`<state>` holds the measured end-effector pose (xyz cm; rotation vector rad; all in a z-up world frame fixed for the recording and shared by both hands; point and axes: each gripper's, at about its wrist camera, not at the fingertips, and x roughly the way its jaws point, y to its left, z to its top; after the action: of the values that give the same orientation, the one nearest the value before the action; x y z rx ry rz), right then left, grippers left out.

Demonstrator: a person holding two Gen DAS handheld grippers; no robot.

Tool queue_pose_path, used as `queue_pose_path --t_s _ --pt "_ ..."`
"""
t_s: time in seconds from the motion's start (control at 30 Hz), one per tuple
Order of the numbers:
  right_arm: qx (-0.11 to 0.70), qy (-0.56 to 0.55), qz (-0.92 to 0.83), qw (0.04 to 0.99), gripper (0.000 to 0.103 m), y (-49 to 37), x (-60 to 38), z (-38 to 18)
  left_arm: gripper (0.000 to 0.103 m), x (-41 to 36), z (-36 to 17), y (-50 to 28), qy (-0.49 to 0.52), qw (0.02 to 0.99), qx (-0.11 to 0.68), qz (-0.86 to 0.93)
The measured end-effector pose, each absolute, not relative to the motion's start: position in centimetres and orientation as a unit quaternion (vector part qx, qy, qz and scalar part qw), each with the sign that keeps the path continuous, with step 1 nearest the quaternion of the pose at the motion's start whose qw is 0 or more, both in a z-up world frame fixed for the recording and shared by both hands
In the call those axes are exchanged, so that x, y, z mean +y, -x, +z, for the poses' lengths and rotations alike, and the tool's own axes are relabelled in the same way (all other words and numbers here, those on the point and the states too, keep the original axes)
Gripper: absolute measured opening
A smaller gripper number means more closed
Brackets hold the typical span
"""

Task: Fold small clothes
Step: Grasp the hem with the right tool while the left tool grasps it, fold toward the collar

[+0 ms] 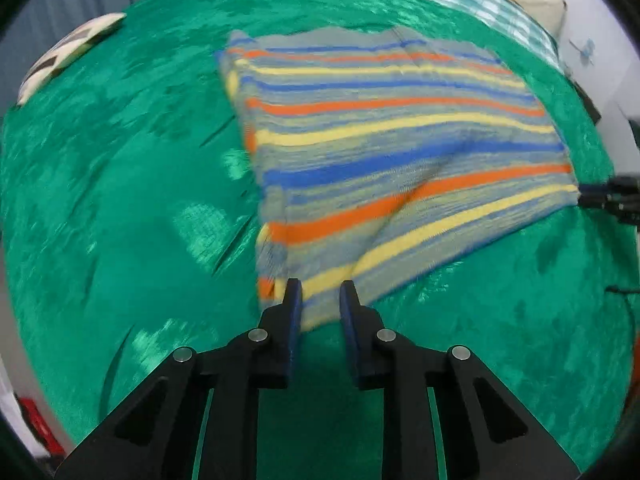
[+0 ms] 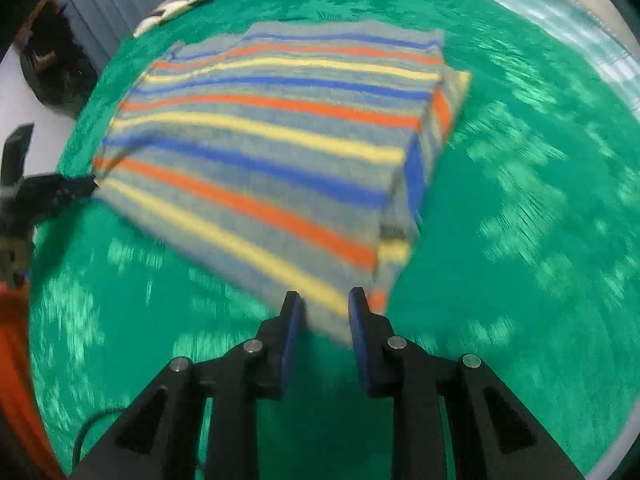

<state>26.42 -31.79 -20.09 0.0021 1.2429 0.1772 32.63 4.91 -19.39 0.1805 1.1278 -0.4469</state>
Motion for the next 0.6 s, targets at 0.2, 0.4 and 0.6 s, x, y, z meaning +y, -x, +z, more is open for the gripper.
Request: queue_pose_path --t_s 0.2,0.4,0.6 --pt "0.522 -0.047 0.069 0.849 0.026 -25.9 -34.0 -15.3 0.064 4.5 -14.5 -31.9 -0.027 0.864 0.457 -0.210" --pt "0.530 -0.059 0.079 0.842 0.026 -28.0 -31.3 -17.4 0.071 0.9 -18.6 -33.1 -0.034 0.854 0.489 -0.176" --pt "0.567 -0.074 0.014 0.820 0.023 -22.8 -33.3 -19.3 0.085 2.9 -19.3 -26.3 -0.041 0.845 0.510 -0.158"
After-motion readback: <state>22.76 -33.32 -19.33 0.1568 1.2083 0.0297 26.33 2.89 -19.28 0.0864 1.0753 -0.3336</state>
